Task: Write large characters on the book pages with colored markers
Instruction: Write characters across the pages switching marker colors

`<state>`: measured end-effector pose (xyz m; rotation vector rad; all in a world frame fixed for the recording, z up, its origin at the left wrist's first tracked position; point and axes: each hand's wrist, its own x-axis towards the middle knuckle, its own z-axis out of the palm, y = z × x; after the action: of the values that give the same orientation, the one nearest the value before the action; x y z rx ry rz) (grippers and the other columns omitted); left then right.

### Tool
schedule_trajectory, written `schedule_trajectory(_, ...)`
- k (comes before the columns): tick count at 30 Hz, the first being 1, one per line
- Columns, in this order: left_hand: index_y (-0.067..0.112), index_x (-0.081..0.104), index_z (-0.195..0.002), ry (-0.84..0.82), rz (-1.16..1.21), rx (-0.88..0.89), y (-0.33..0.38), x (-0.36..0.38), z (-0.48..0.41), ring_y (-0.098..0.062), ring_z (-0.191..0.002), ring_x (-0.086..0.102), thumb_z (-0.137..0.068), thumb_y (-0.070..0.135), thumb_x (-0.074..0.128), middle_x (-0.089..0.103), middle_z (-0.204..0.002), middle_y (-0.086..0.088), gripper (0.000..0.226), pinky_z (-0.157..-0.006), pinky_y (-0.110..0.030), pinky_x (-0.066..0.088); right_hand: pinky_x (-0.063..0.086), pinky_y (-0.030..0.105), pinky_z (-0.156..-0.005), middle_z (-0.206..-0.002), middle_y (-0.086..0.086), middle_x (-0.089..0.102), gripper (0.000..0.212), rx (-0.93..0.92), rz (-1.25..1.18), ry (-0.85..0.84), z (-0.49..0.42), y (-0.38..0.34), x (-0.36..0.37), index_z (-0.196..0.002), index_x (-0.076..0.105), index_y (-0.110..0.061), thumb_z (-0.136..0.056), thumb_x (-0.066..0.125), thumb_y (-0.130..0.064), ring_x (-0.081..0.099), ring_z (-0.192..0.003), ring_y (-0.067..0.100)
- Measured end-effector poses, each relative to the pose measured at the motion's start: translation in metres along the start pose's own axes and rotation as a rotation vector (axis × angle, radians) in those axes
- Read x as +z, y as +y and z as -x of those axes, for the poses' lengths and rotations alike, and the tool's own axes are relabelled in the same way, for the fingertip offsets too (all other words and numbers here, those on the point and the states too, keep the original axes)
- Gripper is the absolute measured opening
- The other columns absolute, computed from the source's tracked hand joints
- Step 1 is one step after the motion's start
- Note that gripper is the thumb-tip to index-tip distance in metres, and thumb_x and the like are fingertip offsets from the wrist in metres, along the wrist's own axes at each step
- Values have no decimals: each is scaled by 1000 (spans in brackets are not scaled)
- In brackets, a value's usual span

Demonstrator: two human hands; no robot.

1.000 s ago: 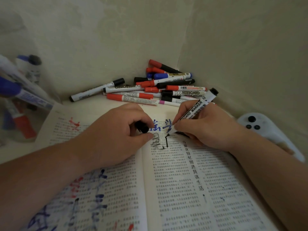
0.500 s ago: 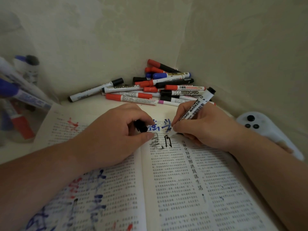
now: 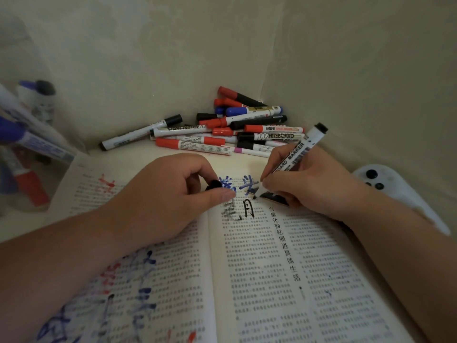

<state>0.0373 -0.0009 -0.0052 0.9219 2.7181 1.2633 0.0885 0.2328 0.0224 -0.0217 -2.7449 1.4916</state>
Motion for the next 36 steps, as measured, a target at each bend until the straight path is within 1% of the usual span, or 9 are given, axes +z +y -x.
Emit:
schedule_trajectory(3, 35, 70, -81, -3, -22, 55, 0, -1, -1, -9, -69, 57, -64, 74, 58, 63, -75, 8, 44, -58, -21, 43, 42, 37, -60, -53, 0, 57, 10, 28, 39, -31, -1, 2, 2, -75, 69, -8, -85, 70, -6, 49, -51, 14)
schedule_trajectory(7, 38, 71, -85, -32, -37, 102, 2, -1, -2, -2, -78, 57, -72, 68, 57, 62, -86, 20, 36, -65, -9, 38, 40, 37, -57, -56, 8, 57, 11, 36, -31, -68, 0, 1, 0, -74, 69, -5, -85, 71, -1, 48, -53, 21)
schedule_trajectory(12, 41, 69, -84, -37, -53, 115, 2, 0, -2, -1, -78, 57, -72, 70, 54, 62, -86, 23, 35, -64, -9, 38, 41, 37, -59, -54, 5, 55, 13, 31, 61, -24, -1, 0, 0, -71, 65, -5, -83, 69, -4, 48, -52, 17)
schedule_trajectory(15, 40, 70, -86, -33, -60, 112, 2, 0, -2, 0, -77, 56, -72, 69, 55, 62, -86, 24, 35, -63, -9, 37, 40, 37, -55, -52, 6, 50, 14, 41, 45, 21, -2, 1, -2, -69, 61, -6, -81, 68, -6, 44, -48, 19)
schedule_trajectory(18, 40, 69, -86, -27, -42, 96, 3, 1, -2, 3, -74, 56, -72, 66, 58, 61, -83, 28, 32, -62, -8, 38, 38, 32, -49, -51, 7, 51, 10, 14, -101, -56, 0, 1, -1, -73, 62, 1, -80, 69, -4, 43, -47, 19)
schedule_trajectory(22, 43, 66, -85, -21, -38, 78, 4, 2, -1, 8, -72, 56, -77, 52, 72, 59, -79, 36, 14, -63, -5, 38, 41, 39, -57, -54, 7, 56, 13, -12, -31, -87, 0, 2, 0, -72, 67, -5, -83, 71, 0, 48, -52, 23)
schedule_trajectory(27, 43, 64, -85, -33, -27, 80, 3, 2, 0, 0, -62, 53, -75, 44, 79, 58, -72, 35, 18, -60, -9, 41, 41, 36, -57, -55, 8, 55, 10, 13, -6, -134, 0, 2, -2, -72, 67, -7, -79, 73, -5, 48, -51, 21)
schedule_trajectory(32, 42, 66, -84, -21, -32, 85, 1, 3, 0, -1, -62, 53, -74, 45, 79, 58, -71, 34, 17, -60, -9, 40, 37, 29, -52, -52, 5, 52, 12, 16, 85, -64, -2, 3, -3, -71, 61, -1, -81, 68, -3, 44, -46, 13)
schedule_trajectory(36, 40, 68, -84, -28, -58, 105, 1, 2, 0, -2, -64, 54, -75, 49, 75, 58, -73, 33, 15, -60, -10, 40, 37, 30, -48, -49, 5, 47, 13, 21, -47, -21, -3, 5, -5, -73, 58, 3, -82, 66, 0, 41, -44, 18)
